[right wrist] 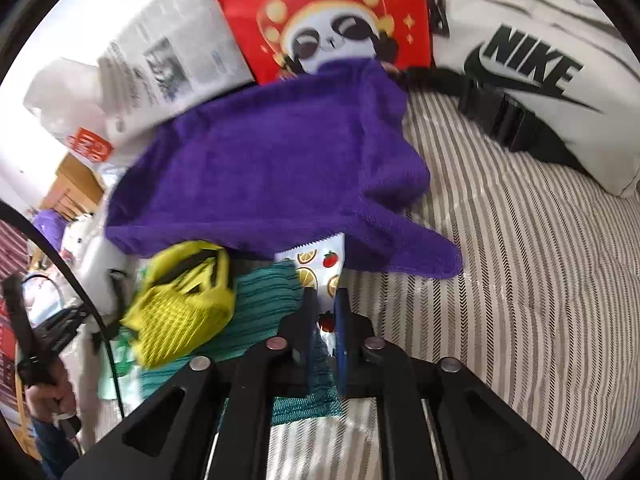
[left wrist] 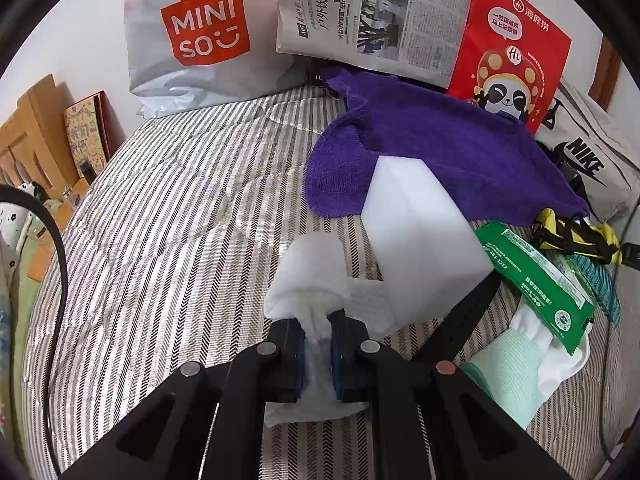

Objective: Organize soft objects
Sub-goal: 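Lower the fruit-print packet onto the purple towel with the right tool while the left tool carries the tissue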

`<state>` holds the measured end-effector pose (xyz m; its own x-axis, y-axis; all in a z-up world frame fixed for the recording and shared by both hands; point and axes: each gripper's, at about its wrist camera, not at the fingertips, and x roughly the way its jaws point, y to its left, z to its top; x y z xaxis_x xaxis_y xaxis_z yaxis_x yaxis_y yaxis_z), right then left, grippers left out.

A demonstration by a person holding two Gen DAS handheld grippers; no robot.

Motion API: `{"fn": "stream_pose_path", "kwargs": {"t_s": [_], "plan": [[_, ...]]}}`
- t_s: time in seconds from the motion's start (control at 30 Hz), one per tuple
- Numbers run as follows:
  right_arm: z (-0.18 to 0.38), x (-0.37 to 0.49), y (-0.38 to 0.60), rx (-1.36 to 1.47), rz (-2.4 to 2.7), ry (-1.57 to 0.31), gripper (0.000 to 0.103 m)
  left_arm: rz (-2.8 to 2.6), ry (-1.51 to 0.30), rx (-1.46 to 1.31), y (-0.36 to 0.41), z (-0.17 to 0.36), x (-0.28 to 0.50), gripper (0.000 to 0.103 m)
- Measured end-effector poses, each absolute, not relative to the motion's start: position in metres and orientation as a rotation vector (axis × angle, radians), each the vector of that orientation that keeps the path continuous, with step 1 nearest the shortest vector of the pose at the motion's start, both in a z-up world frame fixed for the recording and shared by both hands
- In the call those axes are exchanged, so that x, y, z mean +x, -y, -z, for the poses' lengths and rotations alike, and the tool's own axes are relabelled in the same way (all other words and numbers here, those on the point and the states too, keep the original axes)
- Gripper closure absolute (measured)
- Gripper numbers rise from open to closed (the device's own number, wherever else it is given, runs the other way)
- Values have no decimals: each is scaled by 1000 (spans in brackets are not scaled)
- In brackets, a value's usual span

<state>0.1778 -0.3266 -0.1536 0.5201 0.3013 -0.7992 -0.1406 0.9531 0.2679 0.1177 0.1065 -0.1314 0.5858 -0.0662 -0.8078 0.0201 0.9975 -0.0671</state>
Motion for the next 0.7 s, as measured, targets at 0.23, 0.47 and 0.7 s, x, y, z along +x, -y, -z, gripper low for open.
{"fn": "stream_pose_path", "kwargs": {"t_s": [0.23,0.47,0.7], "plan": [[140,166,310,146,-330,-982,97,51,-946,-47,-106,131,118,93],[154,187,295,98,-282,-1017,96,53,-947,-49,-106,131,119,93],[145,177,297,73,-281,-995,97,70,-951,-72,-110,130,119,93]]}}
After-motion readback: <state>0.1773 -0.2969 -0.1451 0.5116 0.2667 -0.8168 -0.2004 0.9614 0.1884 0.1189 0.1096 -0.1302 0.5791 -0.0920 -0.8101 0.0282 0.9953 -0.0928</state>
